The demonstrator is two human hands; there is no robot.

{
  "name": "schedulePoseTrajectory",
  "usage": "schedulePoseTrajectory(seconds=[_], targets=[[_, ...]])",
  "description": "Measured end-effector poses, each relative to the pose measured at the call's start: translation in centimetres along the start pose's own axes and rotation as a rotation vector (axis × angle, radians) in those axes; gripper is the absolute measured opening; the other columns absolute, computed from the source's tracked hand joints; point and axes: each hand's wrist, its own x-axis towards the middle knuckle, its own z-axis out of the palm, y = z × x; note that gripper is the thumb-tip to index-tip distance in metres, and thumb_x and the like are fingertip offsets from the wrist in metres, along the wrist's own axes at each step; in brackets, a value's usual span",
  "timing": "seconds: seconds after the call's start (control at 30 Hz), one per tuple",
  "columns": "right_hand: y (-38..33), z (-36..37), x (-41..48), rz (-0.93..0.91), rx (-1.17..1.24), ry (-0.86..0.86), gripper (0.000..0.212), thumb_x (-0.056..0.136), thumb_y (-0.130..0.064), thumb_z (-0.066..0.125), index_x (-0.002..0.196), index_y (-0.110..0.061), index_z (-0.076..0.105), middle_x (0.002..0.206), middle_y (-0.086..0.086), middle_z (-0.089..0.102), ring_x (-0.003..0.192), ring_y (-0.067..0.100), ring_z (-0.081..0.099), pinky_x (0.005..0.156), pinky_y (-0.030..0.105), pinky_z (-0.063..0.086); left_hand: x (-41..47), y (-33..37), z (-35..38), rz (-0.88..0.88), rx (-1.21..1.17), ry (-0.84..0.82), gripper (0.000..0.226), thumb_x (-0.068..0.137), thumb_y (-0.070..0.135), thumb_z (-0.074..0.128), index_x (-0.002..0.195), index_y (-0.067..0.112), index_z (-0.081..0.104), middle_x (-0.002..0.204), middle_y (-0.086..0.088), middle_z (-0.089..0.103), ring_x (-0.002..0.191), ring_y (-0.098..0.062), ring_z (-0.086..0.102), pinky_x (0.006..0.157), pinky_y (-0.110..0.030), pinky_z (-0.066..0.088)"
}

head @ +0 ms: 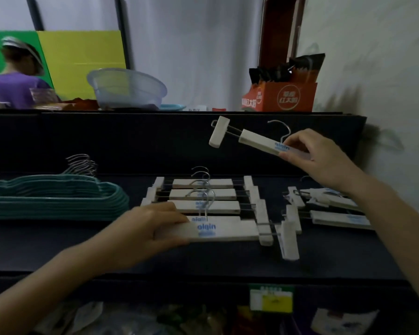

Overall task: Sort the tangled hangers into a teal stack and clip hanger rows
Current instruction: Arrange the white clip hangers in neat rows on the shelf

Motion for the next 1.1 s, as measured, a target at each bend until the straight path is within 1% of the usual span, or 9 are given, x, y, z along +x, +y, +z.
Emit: schedulePoseTrajectory(seconds=[0.13, 0.37, 0.53, 0.63, 0.73, 0.83, 0.93, 1.03, 1.1], targets=[[-1.1, 0.8, -0.9, 0.039, -0.043, -0.025, 0.031, 0.087, -0.040, 0.055, 0.109, -0.018, 0.055, 0.101, -0.005, 0.050, 0.089, 0.013, 0.051, 0.076, 0.037, 0.047, -1.9, -0.1, 0.7, -0.020, 0.012, -0.086, 0.058, 0.079, 0.068, 0.031, 0.125, 0.040, 0.050, 0.106, 0.025, 0.049, 0.092, 0.009, 0.047, 0.078, -0.013, 0.043], [-2.6, 0.6, -2.2, 0.123, -0.076, -0.019, 0.027, 0.087, -0.040, 0.055, 0.106, -0.021, 0.055, 0.103, -0.004, 0.051, 0.089, 0.015, 0.052, 0.076, 0.040, 0.048, -2.2, -1.1, 1.1, 0.010, 0.072, -0.116, 0.078, 0.072, 0.074, 0.013, 0.132, 0.036, 0.046, 0.111, 0.018, 0.050, 0.089, 0.005, 0.045, 0.078, -0.019, 0.045], [-2.9, 0.2, -2.9, 0.141, -0.115, -0.008, 0.026, 0.088, -0.039, 0.055, 0.106, -0.020, 0.055, 0.103, -0.004, 0.051, 0.088, 0.015, 0.052, 0.073, 0.038, 0.047, -2.1, -0.9, 1.1, 0.014, 0.132, -0.107, 0.078, 0.071, 0.070, 0.014, 0.129, 0.032, 0.049, 0.112, 0.013, 0.051, 0.097, -0.002, 0.048, 0.080, -0.023, 0.045], [-2.8, 0.0, -3.2, 0.165, -0.126, -0.001, 0.026, 0.087, -0.040, 0.055, 0.105, -0.021, 0.055, 0.104, -0.003, 0.052, 0.088, 0.016, 0.053, 0.075, 0.042, 0.050, -1.8, -0.9, 1.4, 0.015, 0.167, -0.097, 0.071, 0.076, 0.071, 0.021, 0.133, 0.034, 0.045, 0.111, 0.014, 0.049, 0.092, 0.001, 0.042, 0.069, -0.012, 0.036], [-2.5, -0.5, -3.5, 0.199, -0.134, -0.009, 0.026, 0.087, -0.041, 0.054, 0.106, -0.022, 0.055, 0.104, -0.003, 0.052, 0.085, 0.015, 0.054, 0.075, 0.043, 0.051, -1.4, -0.8, 1.4, 0.002, 0.180, -0.098, 0.060, 0.083, 0.062, 0.027, 0.134, 0.035, 0.041, 0.112, 0.014, 0.048, 0.090, 0.003, 0.038, 0.067, -0.011, 0.033], [-1.9, -1.0, -3.9, 0.216, -0.149, -0.008, 0.027, 0.087, -0.042, 0.054, 0.105, -0.022, 0.055, 0.104, -0.004, 0.052, 0.087, 0.016, 0.055, 0.077, 0.044, 0.051, -1.0, -1.2, 0.9, 0.039, 0.199, -0.130, 0.081, 0.068, 0.072, 0.011, 0.133, 0.035, 0.043, 0.115, 0.014, 0.049, 0.096, 0.002, 0.041, 0.071, -0.009, 0.036], [-1.1, -1.5, -4.1, 0.213, -0.158, -0.003, 0.028, 0.087, -0.039, 0.055, 0.107, -0.019, 0.056, 0.103, -0.004, 0.052, 0.087, 0.014, 0.055, 0.073, 0.038, 0.049, -0.3, -1.4, 0.0, 0.051, 0.231, -0.147, 0.089, 0.062, 0.080, 0.008, 0.130, 0.037, 0.047, 0.112, 0.018, 0.049, 0.099, 0.000, 0.045, 0.082, -0.020, 0.043], [0.3, -2.3, -4.0, 0.200, -0.183, -0.006, 0.027, 0.088, -0.037, 0.056, 0.106, -0.017, 0.056, 0.101, -0.005, 0.050, 0.086, 0.012, 0.051, 0.069, 0.030, 0.041, 1.3, -0.2, -1.1, 0.055, 0.189, -0.085, 0.085, 0.064, 0.087, 0.012, 0.120, 0.039, 0.055, 0.100, 0.025, 0.047, 0.092, 0.006, 0.042, 0.079, -0.020, 0.044], [1.6, -3.1, -3.8, 0.195, -0.208, -0.011, 0.027, 0.088, -0.037, 0.056, 0.106, -0.017, 0.056, 0.100, -0.005, 0.049, 0.087, 0.013, 0.050, 0.070, 0.030, 0.038, 3.1, 1.8, -1.6, 0.074, 0.159, -0.043, 0.072, 0.070, 0.080, 0.021, 0.114, 0.037, 0.057, 0.099, 0.024, 0.048, 0.092, 0.006, 0.042, 0.080, -0.018, 0.043]])
